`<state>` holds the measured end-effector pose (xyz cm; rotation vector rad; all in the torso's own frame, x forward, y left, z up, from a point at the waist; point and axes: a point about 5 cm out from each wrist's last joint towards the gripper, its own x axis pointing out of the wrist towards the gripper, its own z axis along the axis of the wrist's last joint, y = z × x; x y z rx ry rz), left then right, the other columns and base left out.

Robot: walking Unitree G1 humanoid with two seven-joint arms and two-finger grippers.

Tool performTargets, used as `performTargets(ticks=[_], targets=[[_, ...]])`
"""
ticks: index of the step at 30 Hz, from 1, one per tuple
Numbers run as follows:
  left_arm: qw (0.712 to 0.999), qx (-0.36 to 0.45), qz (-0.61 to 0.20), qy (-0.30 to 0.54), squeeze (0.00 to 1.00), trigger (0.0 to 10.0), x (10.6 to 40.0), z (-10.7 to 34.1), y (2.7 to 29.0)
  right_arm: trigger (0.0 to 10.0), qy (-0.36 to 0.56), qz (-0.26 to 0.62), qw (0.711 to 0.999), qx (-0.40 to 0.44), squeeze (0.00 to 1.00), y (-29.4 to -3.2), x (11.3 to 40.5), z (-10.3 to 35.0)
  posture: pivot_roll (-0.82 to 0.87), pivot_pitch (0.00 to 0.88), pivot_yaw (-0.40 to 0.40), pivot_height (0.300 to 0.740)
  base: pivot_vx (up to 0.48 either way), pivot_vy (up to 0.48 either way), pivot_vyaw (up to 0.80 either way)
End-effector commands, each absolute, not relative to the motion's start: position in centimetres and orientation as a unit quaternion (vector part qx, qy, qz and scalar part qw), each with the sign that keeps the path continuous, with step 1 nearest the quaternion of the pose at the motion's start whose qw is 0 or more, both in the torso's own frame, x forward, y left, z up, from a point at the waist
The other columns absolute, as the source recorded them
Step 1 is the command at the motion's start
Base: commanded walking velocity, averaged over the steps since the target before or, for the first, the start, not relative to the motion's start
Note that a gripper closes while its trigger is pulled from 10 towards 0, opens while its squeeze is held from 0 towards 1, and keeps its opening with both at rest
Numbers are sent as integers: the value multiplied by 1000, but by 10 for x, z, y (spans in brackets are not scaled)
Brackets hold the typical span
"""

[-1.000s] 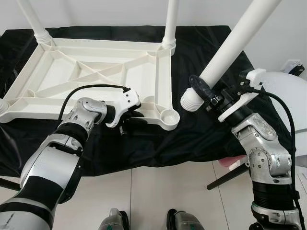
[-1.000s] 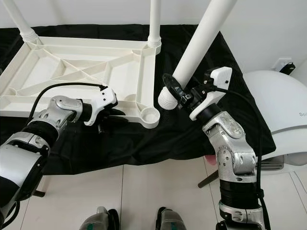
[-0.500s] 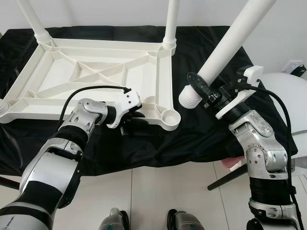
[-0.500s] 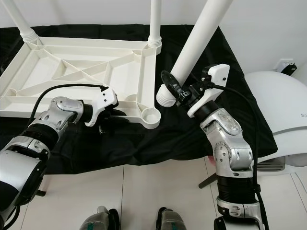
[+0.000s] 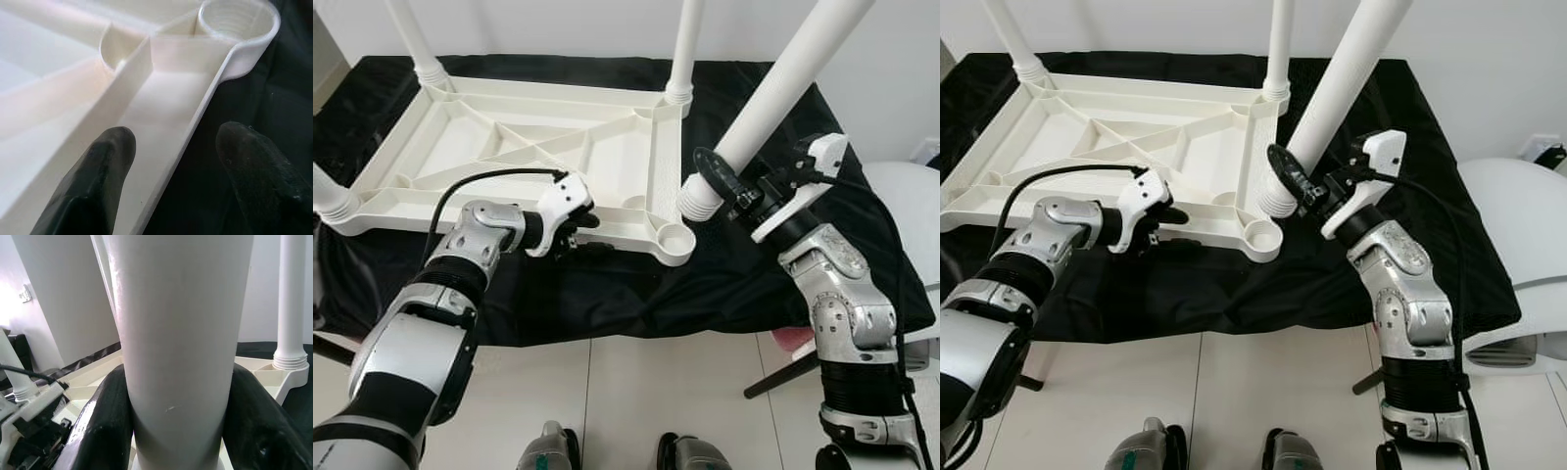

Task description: Building children table

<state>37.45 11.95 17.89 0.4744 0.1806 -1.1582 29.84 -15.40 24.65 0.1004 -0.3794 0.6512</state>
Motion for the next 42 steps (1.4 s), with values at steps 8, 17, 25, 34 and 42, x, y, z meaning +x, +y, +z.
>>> performTargets(ticks=[8,17,25,34,42], targets=[[833,177,-524,23,0,10000,374,194,99,10000,-199,333,920,46,0,-149,301,253,-10,82,15,740,0,0,0],[814,172,-554,32,0,10000,364,180,78,10000,-196,336,920,47,0,-150,304,251,4,85,0,740,0,0,0],[807,195,-554,62,0,10000,358,161,79,10000,-199,334,920,44,0,-151,306,253,1,87,1,740,0,0,0],[827,210,-516,78,0,10000,362,156,80,10000,-202,330,921,42,0,-153,306,254,-5,89,6,740,0,0,0],[839,220,-490,85,0,10000,369,158,80,10000,-204,329,921,42,0,-153,306,254,-7,89,12,740,0,0,0]])
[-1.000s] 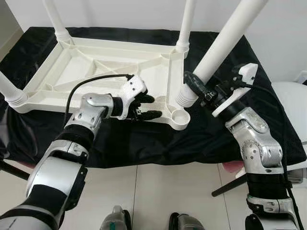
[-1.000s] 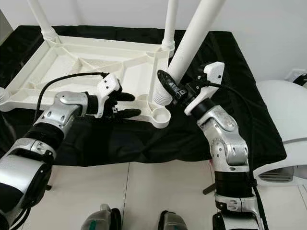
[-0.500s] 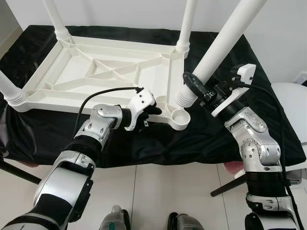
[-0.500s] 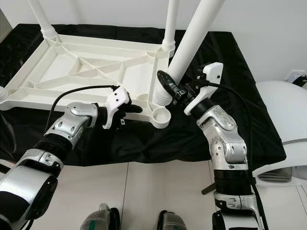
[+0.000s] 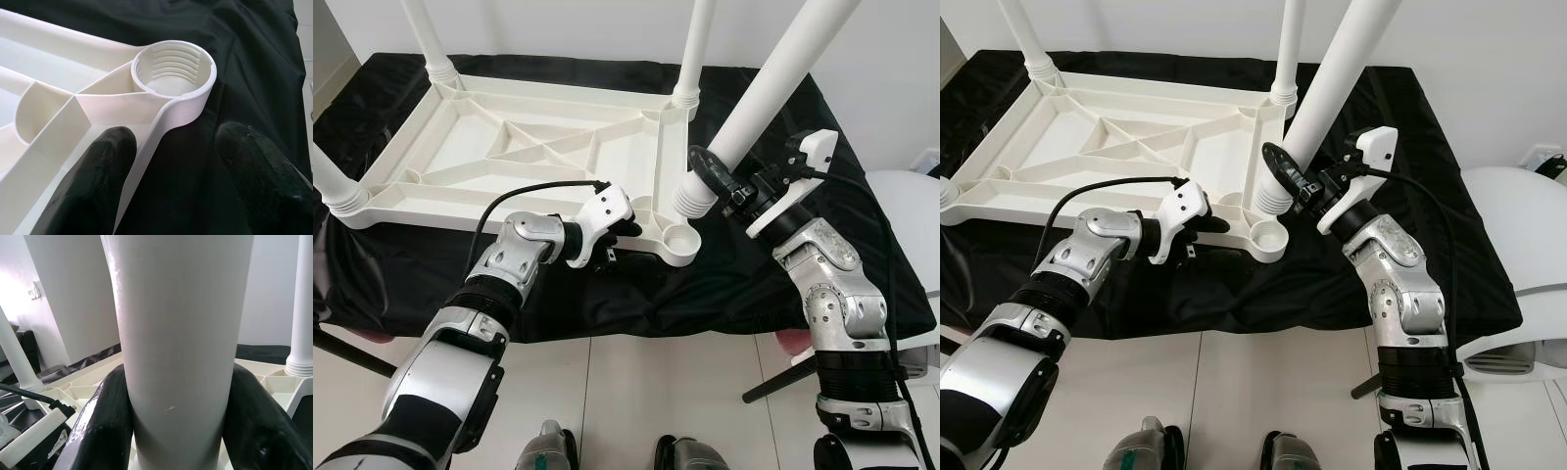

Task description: Building children table

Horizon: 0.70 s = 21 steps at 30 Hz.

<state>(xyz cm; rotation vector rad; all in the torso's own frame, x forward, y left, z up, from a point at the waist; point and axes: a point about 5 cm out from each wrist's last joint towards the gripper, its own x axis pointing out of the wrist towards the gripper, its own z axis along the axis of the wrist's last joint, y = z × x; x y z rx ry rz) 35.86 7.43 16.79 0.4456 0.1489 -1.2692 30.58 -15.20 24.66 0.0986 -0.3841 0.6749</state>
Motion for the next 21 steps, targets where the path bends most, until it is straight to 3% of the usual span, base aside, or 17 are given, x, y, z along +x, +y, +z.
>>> performTargets(ticks=[1,9,21], targets=[[839,220,-490,85,0,10000,369,158,80,10000,-204,329,921,42,0,-153,306,254,-7,89,12,740,0,0,0],[870,220,-434,81,0,10000,382,168,79,10000,-206,326,921,44,0,-153,305,255,-15,89,16,740,0,0,0],[883,219,-409,68,0,10000,391,180,81,10000,-208,324,922,43,0,-153,305,254,-22,82,23,740,0,0,0]])
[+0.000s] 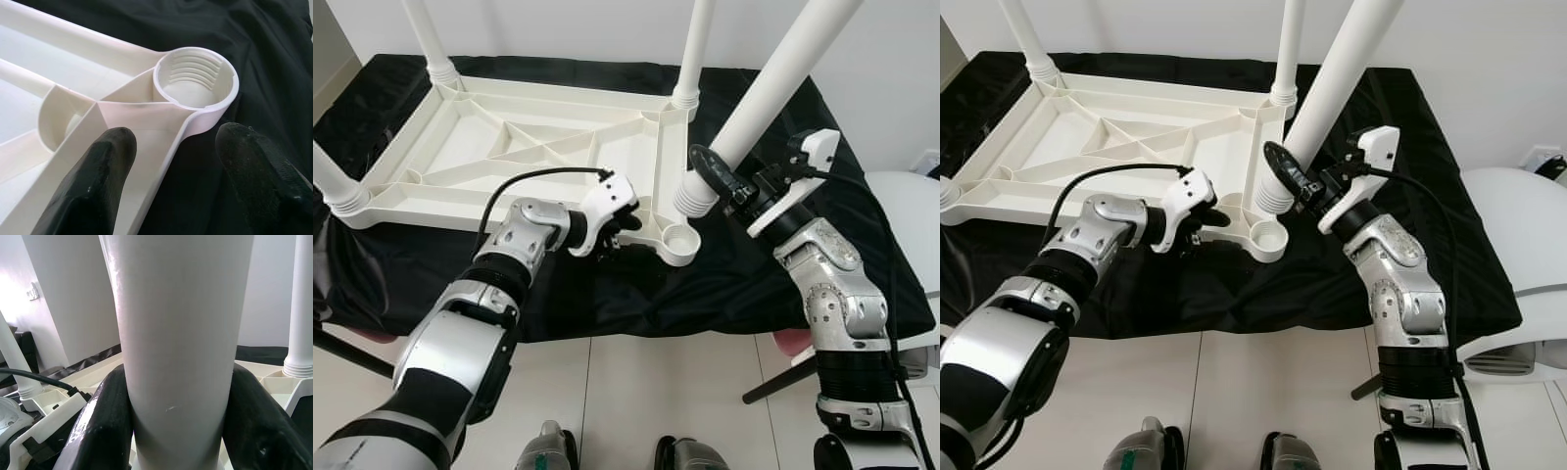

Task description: Building children table

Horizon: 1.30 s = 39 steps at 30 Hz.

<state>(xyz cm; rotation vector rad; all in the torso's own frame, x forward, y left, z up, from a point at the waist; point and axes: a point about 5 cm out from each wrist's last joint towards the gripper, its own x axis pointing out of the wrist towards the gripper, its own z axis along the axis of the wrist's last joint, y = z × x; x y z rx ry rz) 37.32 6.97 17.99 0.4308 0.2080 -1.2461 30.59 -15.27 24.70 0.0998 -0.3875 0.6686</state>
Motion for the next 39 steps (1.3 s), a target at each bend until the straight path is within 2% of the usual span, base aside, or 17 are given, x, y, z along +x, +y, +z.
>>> performTargets(ticks=[1,13,25,26,28,29,30,31,32,34,35,39], targets=[[883,219,-409,68,0,10000,391,180,81,10000,-208,324,922,43,0,-153,305,254,-22,82,23,740,0,0,0],[883,263,-378,91,0,10000,391,165,82,10000,-211,324,921,42,0,-154,304,256,-29,79,25,740,0,0,0],[884,271,-365,108,0,10000,392,159,82,10000,-211,320,923,39,0,-155,304,257,-37,86,27,740,0,0,0],[880,275,-371,113,0,3373,391,156,82,10000,-212,319,923,39,0,-155,304,257,-40,87,30,740,0,0,0],[877,278,-374,117,0,3373,390,155,82,10000,-212,319,923,39,0,-155,304,257,-40,87,30,740,0,0,0],[874,279,-378,123,0,2941,389,152,82,10000,-212,318,923,38,0,-156,304,257,-41,87,31,740,0,0,0],[872,275,-385,125,0,0,388,152,81,10000,-213,317,924,38,0,-156,304,258,-43,88,32,740,0,0,0],[872,275,-385,125,0,0,388,152,81,10000,-213,317,924,38,0,-156,304,258,-43,88,32,740,0,0,0],[870,272,-390,127,0,4275,388,151,81,10000,-213,316,924,37,0,-157,303,258,-43,88,32,740,0,0,0],[869,271,-392,131,0,4275,388,151,81,10000,-213,315,924,37,0,-157,303,258,-43,88,33,740,0,0,0],[870,268,-393,129,0,10000,388,151,80,10000,-213,315,924,37,0,-157,303,257,-42,88,35,740,0,0,0],[870,264,-399,123,0,10000,389,157,76,10000,-213,313,925,37,0,-158,303,257,-39,87,36,740,0,0,0]])
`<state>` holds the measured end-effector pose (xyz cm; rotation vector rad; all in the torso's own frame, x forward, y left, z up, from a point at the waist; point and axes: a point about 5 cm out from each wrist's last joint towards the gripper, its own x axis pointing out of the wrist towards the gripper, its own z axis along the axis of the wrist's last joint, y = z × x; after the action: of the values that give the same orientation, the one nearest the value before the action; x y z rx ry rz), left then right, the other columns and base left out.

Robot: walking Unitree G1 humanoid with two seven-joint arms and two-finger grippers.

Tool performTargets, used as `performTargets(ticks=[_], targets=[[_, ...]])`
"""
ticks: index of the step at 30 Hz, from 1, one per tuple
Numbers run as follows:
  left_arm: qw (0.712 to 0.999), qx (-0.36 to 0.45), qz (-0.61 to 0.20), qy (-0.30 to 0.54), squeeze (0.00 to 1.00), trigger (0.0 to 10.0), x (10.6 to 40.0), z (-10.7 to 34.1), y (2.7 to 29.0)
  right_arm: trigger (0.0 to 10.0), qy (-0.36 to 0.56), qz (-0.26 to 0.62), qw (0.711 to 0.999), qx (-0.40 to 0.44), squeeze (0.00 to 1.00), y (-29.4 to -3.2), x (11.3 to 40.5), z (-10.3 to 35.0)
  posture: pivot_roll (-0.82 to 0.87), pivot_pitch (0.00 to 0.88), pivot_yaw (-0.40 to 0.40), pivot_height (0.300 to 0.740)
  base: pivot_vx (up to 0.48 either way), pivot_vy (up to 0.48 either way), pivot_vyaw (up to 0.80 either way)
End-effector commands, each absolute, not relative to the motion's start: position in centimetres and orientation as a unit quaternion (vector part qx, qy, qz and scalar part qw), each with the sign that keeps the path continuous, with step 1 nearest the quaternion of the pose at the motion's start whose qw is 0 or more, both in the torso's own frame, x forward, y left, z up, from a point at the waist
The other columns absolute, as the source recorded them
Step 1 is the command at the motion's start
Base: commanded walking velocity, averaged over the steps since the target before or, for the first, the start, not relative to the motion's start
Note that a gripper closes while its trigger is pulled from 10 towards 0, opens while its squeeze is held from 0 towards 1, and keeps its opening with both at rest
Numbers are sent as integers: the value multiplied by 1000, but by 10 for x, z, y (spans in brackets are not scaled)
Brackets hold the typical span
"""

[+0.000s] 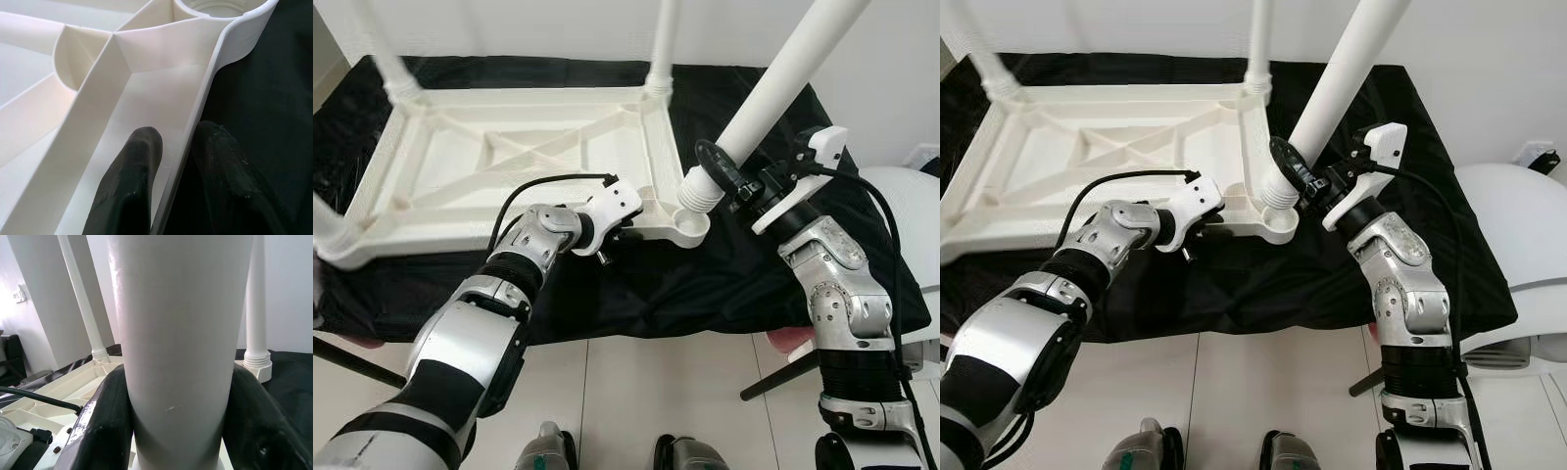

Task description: Building children table

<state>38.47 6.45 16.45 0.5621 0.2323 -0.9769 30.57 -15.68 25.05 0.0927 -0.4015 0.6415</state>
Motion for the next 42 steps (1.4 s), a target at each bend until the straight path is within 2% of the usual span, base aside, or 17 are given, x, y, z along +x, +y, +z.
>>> performTargets(ticks=[1,10,11,12,13,15,16,23,27,32,36,42], targets=[[870,264,-399,123,0,10000,389,157,76,10000,-213,313,925,37,0,-158,303,257,-39,87,36,740,0,0,0],[853,262,-437,112,0,10000,386,161,70,10000,-213,313,925,38,0,-157,304,257,-37,86,36,740,0,0,0],[850,257,-446,112,0,7294,385,160,71,10000,-212,312,925,37,0,-158,304,256,-41,86,36,740,0,0,0],[850,257,-446,112,0,7294,385,160,71,10000,-212,312,925,37,0,-158,304,256,-41,86,36,740,0,0,0],[839,251,-469,114,0,0,381,156,74,10000,-210,309,927,35,0,-160,304,255,-46,86,36,740,0,0,0],[832,251,-481,114,0,0,379,154,76,10000,-207,305,929,33,0,-161,305,254,-46,86,36,740,0,0,0],[828,248,-490,117,0,10000,378,153,78,10000,-203,301,931,31,0,-163,306,252,-47,86,33,740,0,0,0],[808,245,-524,113,0,10000,373,155,84,10000,-193,297,935,28,0,-166,308,247,-43,85,24,740,0,0,0],[786,257,-551,107,0,10000,366,154,95,10000,-157,304,940,20,0,-170,314,234,-31,82,6,740,0,0,0],[778,261,-562,104,0,10000,362,154,97,10000,-133,315,940,18,0,-171,316,225,-30,82,-2,740,0,0,0],[768,266,-575,94,0,10000,354,156,97,10000,-92,357,930,5,0,-163,316,202,-13,76,-19,740,0,0,0],[763,268,-583,83,0,10000,349,159,90,10000,-81,377,923,3,0,-153,323,195,-6,71,-32,740,0,0,0]])
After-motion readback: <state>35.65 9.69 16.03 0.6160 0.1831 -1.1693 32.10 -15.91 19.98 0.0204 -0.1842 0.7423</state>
